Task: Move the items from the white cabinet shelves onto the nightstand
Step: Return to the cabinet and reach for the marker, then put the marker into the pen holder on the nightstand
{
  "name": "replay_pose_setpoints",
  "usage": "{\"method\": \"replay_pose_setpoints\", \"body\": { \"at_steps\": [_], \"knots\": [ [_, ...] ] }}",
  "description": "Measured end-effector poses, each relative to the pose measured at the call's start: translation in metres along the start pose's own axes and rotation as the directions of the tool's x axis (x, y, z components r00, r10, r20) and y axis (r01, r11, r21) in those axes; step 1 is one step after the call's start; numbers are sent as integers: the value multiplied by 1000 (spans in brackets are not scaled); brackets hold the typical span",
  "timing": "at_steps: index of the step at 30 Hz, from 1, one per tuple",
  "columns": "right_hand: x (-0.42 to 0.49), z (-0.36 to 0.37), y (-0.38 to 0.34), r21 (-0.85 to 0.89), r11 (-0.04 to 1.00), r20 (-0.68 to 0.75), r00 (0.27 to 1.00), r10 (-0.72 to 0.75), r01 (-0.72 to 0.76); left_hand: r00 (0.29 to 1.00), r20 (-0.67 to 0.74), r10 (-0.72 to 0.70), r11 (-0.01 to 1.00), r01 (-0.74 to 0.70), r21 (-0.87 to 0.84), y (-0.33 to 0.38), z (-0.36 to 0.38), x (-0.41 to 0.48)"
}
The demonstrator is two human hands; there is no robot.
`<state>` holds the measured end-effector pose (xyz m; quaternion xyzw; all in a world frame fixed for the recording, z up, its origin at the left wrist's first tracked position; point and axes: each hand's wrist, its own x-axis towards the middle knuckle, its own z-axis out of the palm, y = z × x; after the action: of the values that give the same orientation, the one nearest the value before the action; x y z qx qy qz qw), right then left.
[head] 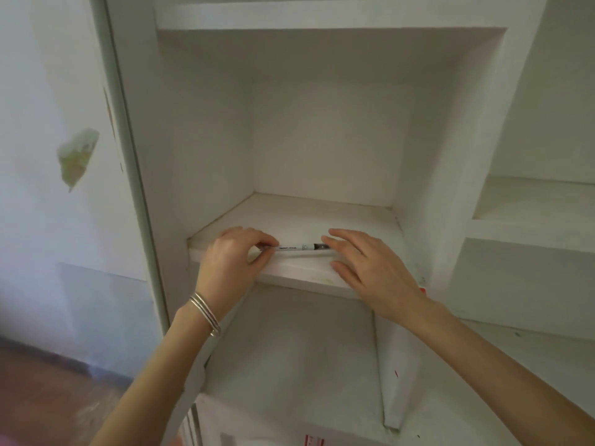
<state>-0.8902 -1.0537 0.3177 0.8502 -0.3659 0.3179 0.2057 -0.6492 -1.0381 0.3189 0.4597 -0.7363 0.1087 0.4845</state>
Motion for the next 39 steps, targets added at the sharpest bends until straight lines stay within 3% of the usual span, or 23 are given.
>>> {"method": "replay_pose_setpoints", "body": {
  "at_steps": [4,7,12,17,20,25,30,39],
  "knots": [
    [-2,-2,-2,60,995,-63,995,-77,81,997,-46,-62,998,62,-3,21,-13,-31],
    [-8,-9,-8,228,969,-84,994,-77,94,995,-78,-56,993,64,99,36,-22,-51],
    [-21,-25,-28,658,752,-16,999,-32,35,991,-102,-86,955,111,274,70,-40,-90],
    [-46,-27,-55,738,668,52,979,-196,94,976,9,-219,862,189,470,110,-59,-165],
    [-68,-21,-81,768,624,59,955,-291,142,937,46,-347,740,243,627,140,-77,-226],
    [-99,-11,-152,833,492,46,856,-516,252,802,-16,-597,463,361,810,199,-122,-329],
    [-124,-22,-250,909,299,-5,728,-685,289,563,-203,-801,125,490,863,272,-182,-418],
    [-206,-77,-443,907,11,-217,490,-844,420,249,-493,-834,-276,586,762,410,-272,-575]
  ]
}}
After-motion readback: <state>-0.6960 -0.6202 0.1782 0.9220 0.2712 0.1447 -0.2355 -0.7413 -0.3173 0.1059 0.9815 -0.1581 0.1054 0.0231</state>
